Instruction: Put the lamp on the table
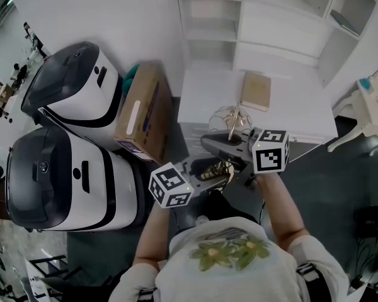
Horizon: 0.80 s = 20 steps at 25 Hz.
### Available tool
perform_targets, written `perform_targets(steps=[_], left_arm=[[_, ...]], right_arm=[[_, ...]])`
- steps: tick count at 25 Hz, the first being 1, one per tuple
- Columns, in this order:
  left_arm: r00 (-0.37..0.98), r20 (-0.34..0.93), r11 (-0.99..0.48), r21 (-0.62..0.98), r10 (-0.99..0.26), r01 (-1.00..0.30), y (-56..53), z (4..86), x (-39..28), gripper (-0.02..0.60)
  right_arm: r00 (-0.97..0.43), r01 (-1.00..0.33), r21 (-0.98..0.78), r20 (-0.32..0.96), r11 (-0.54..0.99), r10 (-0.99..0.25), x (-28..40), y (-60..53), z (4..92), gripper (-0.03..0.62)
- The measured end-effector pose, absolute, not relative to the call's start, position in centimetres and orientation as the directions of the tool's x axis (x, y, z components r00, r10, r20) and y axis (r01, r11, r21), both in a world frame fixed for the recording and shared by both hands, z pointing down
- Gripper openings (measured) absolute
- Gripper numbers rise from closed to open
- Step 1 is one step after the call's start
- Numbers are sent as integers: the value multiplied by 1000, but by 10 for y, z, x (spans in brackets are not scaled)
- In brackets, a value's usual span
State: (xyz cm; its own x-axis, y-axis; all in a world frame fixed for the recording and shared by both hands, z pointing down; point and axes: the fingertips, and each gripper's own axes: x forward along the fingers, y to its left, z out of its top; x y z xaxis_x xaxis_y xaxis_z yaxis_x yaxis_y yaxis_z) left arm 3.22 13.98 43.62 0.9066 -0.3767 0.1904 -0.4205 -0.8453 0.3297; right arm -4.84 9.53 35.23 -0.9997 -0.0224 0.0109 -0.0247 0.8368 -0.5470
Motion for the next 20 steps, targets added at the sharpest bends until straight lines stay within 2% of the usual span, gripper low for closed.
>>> perform_targets(steps=[5, 6, 8, 14, 20], left_arm=[[904, 178, -826, 368, -388, -427, 106, 442, 37, 194], [906, 170, -827, 370, -388, -424, 101, 442, 36, 122], [905, 159, -832, 355, -396, -426, 93, 441, 34, 80], [895, 176, -857, 262, -409, -443, 72, 438, 39, 57], [920, 169, -867, 309, -353, -390, 36, 436, 49, 55]], right_arm=[[-1000, -19, -541, 25, 841, -7, -50, 66, 351, 30], [-999, -20, -537, 32, 844, -3, -51, 61, 353, 31], [-999, -21, -536, 37, 844, -2, -52, 51, 355, 31], [-1000, -24, -544, 17, 838, -17, -49, 24, 354, 31], [-1000, -18, -542, 15, 840, -12, -44, -17, 357, 30]])
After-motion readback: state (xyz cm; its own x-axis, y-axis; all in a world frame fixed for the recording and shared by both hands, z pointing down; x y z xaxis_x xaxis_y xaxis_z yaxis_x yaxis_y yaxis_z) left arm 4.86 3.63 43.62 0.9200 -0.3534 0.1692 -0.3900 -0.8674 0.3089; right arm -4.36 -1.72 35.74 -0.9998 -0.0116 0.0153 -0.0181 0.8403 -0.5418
